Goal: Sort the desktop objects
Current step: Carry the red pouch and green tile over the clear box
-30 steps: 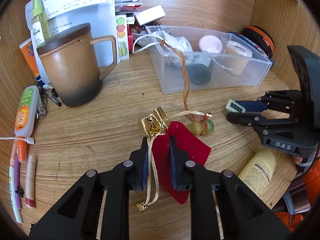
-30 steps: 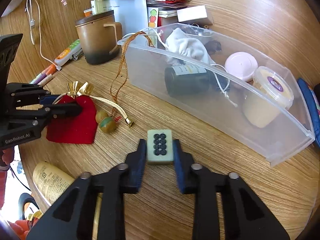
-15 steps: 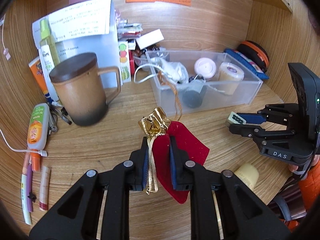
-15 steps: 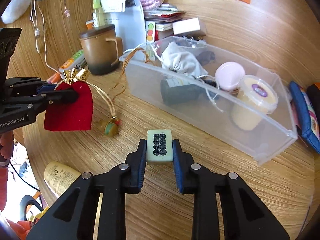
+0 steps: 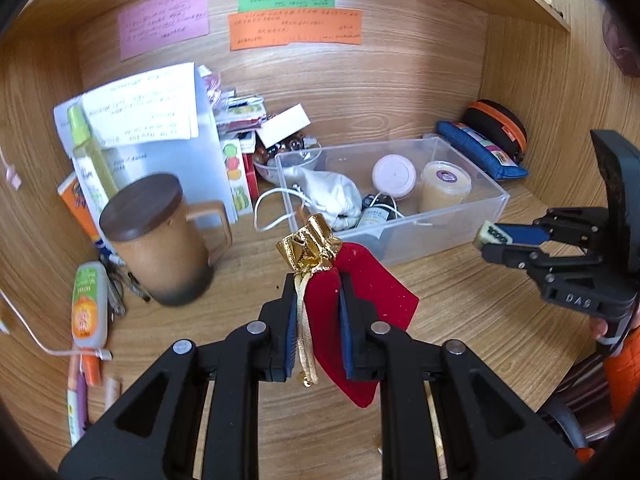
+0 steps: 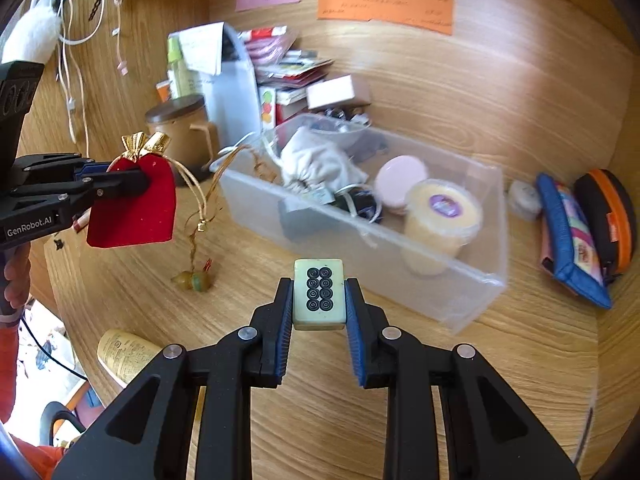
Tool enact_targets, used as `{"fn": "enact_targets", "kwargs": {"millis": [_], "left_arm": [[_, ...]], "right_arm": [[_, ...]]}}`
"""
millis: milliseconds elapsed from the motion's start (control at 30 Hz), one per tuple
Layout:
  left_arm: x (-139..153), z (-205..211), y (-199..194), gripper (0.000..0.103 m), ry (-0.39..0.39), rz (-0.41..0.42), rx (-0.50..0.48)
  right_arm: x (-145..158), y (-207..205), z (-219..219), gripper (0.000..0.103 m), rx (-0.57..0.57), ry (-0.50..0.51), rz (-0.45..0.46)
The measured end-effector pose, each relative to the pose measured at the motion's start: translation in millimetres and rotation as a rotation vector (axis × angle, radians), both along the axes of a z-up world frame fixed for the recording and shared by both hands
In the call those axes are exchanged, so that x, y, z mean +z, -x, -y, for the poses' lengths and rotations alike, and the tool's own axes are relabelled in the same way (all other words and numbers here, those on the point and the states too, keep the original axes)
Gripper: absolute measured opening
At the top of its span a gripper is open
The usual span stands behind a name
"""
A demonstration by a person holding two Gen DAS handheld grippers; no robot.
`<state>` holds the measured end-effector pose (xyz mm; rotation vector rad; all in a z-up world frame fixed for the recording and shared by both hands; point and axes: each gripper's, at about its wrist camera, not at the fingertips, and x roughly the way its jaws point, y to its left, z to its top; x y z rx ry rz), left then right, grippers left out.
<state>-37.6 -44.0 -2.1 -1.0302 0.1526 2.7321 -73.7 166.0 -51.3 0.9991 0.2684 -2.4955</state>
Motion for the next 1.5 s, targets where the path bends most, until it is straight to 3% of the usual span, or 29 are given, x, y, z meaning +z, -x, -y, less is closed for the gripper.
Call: {"fn": "enact_targets", "kwargs": {"millis": [733,1200,1500], "left_arm": [[32,-22,55,0.017,-0.044,-0.048,-0.033],[21,-28,107,0.017,-0.052,-0.006,-0.046],[-2,-34,130,0.017,-0.046,0.039,-0.070]], "right_arm": [[34,33,-23,0.022,-0.038,0.026,-0.058],[30,77,-13,0.022,-0.023,0.009,-0.032],[12,105,0,0.022,-0.005,-0.016,0.013]]}}
